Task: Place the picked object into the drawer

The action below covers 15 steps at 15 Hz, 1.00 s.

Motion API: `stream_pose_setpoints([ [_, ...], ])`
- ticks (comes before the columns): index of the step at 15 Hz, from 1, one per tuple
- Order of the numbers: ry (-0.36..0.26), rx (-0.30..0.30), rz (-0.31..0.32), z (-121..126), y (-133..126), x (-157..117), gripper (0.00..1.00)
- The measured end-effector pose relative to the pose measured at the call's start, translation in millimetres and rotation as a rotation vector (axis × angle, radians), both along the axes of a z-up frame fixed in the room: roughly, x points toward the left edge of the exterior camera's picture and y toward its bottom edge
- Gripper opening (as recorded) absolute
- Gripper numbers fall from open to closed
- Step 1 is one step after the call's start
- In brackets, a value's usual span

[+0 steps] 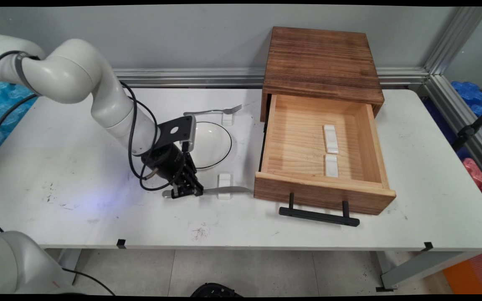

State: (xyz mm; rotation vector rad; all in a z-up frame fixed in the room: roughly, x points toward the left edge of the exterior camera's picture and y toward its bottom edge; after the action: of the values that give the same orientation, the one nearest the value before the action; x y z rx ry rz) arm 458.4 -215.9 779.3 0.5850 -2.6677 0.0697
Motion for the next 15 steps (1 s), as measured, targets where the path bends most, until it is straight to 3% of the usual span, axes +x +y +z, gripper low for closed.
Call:
stream_pose_setpoints([
  [15,0.016,-0.015,-0.050,43,-3,6,0.00],
])
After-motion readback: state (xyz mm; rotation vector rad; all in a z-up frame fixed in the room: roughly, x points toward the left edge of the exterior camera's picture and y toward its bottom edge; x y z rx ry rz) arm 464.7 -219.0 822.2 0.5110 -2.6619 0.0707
